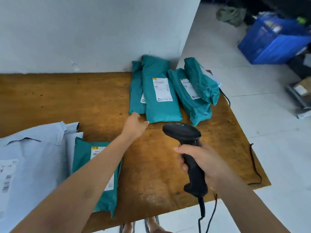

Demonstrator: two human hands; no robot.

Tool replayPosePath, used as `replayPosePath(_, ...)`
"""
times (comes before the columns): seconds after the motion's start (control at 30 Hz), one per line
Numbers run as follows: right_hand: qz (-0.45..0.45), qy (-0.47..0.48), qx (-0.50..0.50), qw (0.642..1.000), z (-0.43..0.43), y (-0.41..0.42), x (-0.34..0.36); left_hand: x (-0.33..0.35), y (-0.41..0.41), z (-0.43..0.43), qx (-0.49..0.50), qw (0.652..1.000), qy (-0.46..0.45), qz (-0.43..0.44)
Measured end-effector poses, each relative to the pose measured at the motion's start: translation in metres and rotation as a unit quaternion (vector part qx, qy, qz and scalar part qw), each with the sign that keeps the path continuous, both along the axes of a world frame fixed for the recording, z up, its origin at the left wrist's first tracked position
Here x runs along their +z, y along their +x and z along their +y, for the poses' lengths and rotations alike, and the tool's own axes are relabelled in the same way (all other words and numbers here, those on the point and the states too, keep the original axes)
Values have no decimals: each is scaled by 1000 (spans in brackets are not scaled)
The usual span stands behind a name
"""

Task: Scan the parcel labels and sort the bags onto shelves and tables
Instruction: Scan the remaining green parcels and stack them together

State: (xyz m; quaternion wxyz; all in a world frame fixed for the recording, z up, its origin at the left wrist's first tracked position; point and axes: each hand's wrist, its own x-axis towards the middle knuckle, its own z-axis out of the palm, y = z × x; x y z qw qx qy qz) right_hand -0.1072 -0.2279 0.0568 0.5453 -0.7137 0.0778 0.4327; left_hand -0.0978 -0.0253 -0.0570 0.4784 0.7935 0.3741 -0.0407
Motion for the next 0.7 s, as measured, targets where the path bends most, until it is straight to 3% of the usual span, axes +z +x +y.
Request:
replayPosePath(0.2,-10,9,-82,997,-43,28,13,-23,89,4,143,955,-258,40)
replayPosePath(0.37,16,14,-126,992,-64,41,10,-33,104,-1,180,947,-265,13)
replayPosePath(0.5,28,26,-105,994,-58,43,3,-32,55,-21,156,950,-271,8)
replayPosePath(0.7,53,23,-48,997,-25,35,-17,-35,-62,-71,110,936,-314,116)
